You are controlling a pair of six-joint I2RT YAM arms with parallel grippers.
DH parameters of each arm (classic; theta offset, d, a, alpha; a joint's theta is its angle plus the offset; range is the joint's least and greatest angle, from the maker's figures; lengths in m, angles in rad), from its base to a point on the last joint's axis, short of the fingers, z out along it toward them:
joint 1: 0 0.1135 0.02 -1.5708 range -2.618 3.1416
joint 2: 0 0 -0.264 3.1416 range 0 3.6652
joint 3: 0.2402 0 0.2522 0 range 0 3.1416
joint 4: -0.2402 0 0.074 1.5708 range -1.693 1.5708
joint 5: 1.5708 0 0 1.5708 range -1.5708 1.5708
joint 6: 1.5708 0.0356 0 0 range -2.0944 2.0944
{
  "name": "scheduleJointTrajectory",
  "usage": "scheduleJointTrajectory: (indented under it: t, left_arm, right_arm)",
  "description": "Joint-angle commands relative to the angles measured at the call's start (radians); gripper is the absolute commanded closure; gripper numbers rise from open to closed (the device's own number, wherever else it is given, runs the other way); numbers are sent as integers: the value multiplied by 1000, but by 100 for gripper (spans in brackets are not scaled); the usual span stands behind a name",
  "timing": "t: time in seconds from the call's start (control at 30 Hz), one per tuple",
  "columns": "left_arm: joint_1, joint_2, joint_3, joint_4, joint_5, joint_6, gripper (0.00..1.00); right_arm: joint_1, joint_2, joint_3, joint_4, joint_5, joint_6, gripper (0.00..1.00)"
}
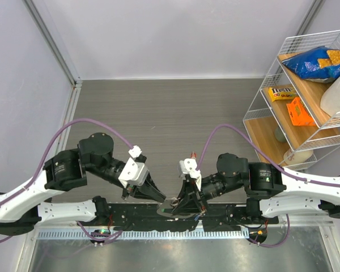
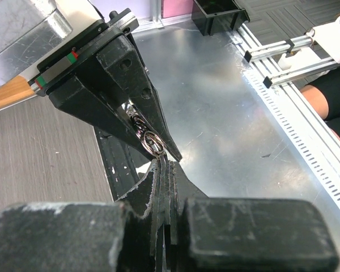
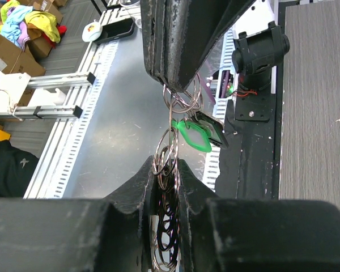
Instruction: Put the keys on the keyring
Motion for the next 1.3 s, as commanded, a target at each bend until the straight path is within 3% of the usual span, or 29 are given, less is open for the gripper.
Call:
scheduleJointTrajectory:
  t: [0.0,0.07,0.13,0.77,1.27]
  left_arm:
    - [-12,-10,28,43,-22,21,100]
    - [-18,-7,31,37,-33,28,100]
    - [-26,-7,29,37,-46,31,100]
    - [-29,15,11,50,-88,61,99]
    - [-31,36,17,35,-60,81,87]
  right_arm:
    - [4,-9,1,0,-92,-37,87]
    - [4,-7,1,1,-97,-45,88]
    - [4,-4,2,1,-100,-45,94]
    - [4,-18,12,55,-155,-8,94]
    - [4,-30,25,67,-163,-2,94]
